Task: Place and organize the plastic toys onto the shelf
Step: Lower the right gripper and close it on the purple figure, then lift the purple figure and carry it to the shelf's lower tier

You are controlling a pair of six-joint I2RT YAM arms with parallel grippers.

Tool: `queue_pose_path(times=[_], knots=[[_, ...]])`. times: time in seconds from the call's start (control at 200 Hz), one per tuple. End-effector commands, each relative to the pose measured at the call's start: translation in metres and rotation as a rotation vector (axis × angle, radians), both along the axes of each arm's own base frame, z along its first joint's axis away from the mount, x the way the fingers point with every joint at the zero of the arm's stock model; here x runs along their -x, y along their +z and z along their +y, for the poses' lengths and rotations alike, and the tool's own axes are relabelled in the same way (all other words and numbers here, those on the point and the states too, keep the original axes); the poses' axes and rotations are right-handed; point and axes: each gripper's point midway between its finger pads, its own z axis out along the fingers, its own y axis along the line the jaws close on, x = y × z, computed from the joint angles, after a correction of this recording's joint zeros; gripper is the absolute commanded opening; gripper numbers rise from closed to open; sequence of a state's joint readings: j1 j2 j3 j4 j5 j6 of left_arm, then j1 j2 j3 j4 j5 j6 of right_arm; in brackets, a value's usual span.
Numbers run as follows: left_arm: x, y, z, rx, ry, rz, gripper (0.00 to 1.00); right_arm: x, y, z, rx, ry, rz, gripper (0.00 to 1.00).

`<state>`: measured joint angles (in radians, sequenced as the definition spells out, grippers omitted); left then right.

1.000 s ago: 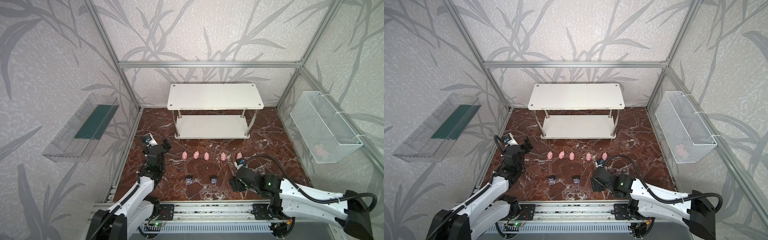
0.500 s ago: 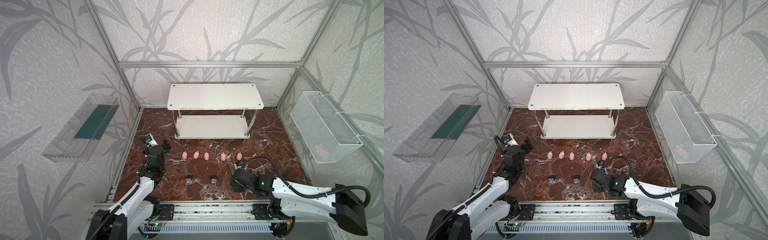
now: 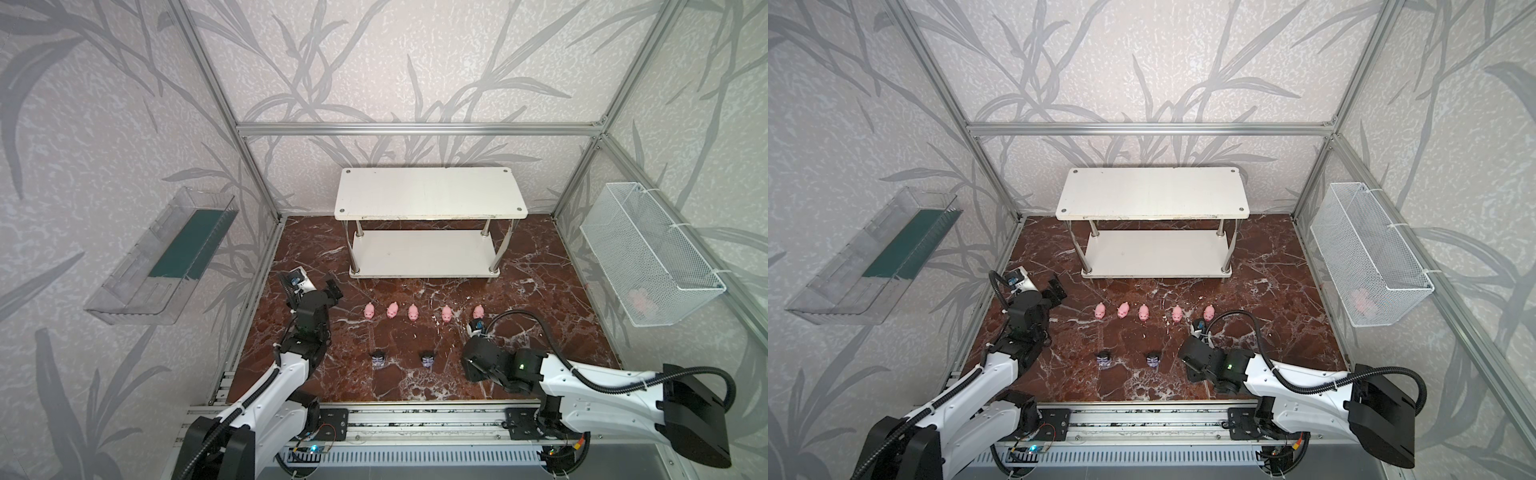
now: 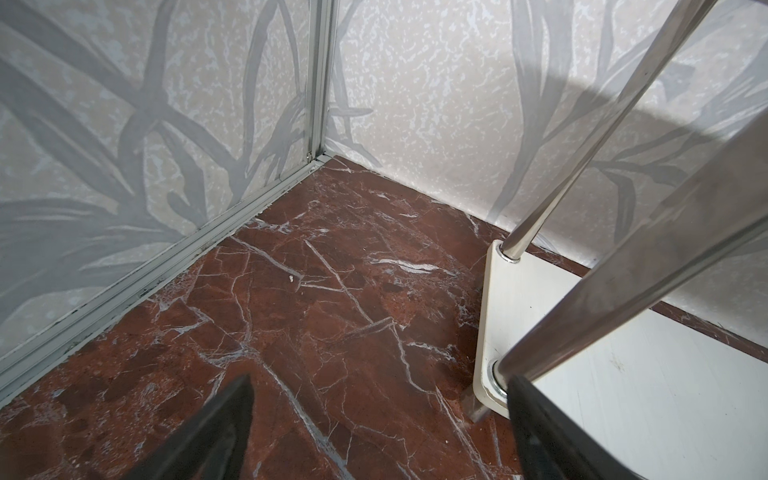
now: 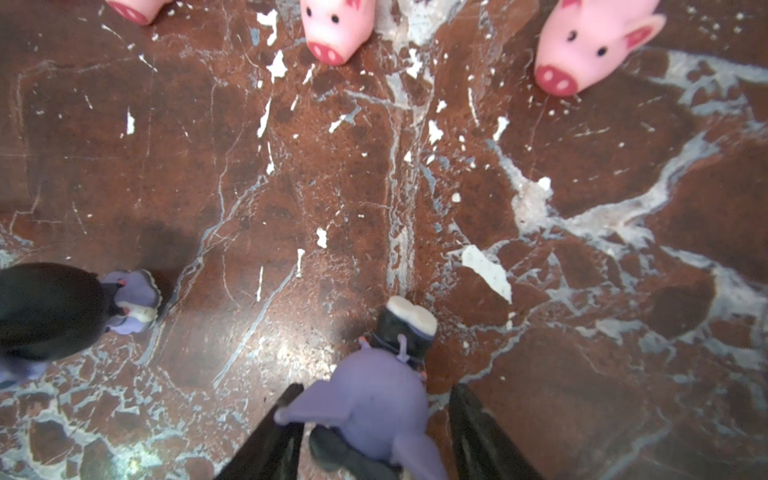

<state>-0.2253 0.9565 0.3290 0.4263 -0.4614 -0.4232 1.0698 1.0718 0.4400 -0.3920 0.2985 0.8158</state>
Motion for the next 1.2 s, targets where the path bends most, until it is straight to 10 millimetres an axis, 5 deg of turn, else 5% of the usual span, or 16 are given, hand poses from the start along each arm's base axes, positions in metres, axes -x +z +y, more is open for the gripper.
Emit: queue_pose_path(times=[0.0, 0.35, 0.755, 1.025, 1.195], knots=[[0.001, -0.005, 0.001, 0.021, 0.011, -0.005, 0.93, -0.001, -0.003, -0.003, 0.016, -0.010, -0.010, 0.53], [0.000, -0.009, 0.001, 0.020, 0.013, -0.001, 0.93, -0.002, -0.007, 0.000, 0.025, -0.004, 0.004, 0.50], [-0.004, -0.010, 0.001, 0.014, 0.014, 0.004, 0.93, -0.003, 0.002, -0.002, 0.041, -0.004, 0.000, 0.32], [-0.004, -0.007, 0.001, 0.009, 0.014, -0.002, 0.93, -0.030, 0.063, 0.015, 0.057, 0.102, -0.134, 0.31], [-0.004, -0.008, 0.002, 0.010, 0.017, 0.002, 0.93, -0.080, 0.105, 0.024, -0.018, 0.109, -0.225, 0.31]])
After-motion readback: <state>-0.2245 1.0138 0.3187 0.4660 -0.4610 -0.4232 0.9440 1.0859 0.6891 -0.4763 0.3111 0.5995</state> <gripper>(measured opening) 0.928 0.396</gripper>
